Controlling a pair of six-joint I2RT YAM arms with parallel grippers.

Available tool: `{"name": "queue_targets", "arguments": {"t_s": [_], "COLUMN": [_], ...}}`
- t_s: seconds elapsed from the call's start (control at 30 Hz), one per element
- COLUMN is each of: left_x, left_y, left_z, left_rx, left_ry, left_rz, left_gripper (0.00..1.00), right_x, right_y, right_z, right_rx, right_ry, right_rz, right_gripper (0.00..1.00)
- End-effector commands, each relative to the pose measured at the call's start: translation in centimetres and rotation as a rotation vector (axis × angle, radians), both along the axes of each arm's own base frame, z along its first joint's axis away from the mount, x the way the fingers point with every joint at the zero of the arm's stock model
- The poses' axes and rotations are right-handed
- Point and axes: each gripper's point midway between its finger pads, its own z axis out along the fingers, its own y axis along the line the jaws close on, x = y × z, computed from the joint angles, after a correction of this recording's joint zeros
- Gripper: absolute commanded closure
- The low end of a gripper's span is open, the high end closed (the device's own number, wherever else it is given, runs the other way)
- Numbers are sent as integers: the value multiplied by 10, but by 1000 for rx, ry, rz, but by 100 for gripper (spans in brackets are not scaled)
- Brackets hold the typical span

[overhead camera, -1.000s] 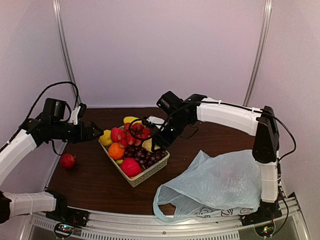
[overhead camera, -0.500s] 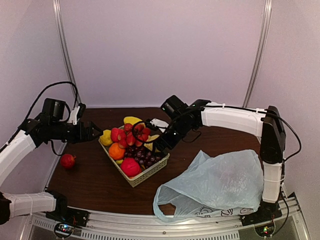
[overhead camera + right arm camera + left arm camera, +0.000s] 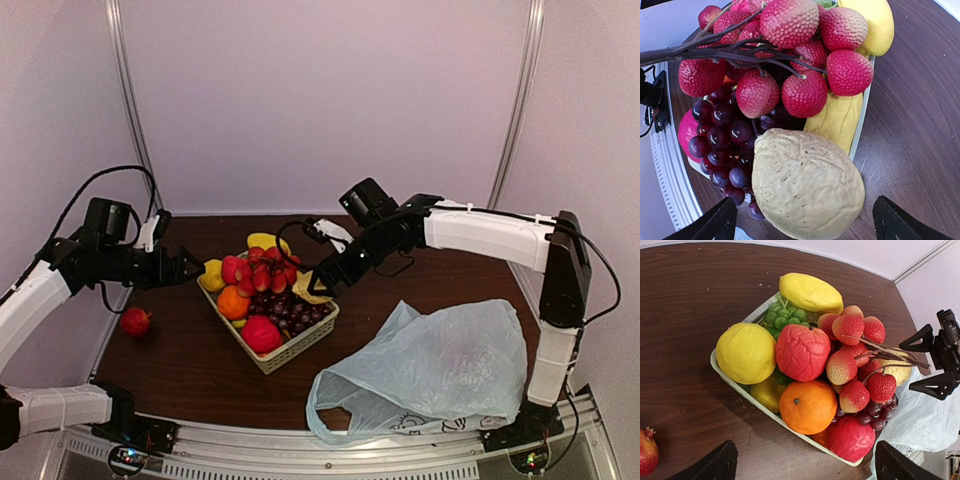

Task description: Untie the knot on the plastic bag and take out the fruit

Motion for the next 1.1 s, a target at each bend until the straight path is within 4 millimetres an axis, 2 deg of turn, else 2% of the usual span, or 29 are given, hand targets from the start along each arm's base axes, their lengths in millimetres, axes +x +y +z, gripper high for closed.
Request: {"name": "queue_targets", "arguments": {"t_s": [0.0, 0.5, 0.67, 0.73, 0.93, 1.07], "left_x": [2, 2, 3, 4, 8, 14], "left_y": [5, 5, 8, 11, 33, 70], "left_z": [5, 6, 3, 1, -17, -26], "left_rx": [8, 11, 25, 34, 53, 81], "left_ry": [-29, -26, -23, -26, -5, -1], "left_rz": [15, 17, 29, 45, 165, 330], "left_gripper": [3, 3, 3, 3, 3, 3], "right_x": [6, 4, 8, 12, 19, 26], "right_y": [-6, -3, -7, -9, -17, -28], "right_z": [13, 1, 11, 19, 43, 51], "right_rx": [31, 60, 63, 79, 138, 156], "right_ry": [-29, 38, 5, -13, -62, -86], "right_rz": [-27, -40, -67, -87, -130, -174], "right_gripper": [4, 8, 6, 1, 1, 1]}}
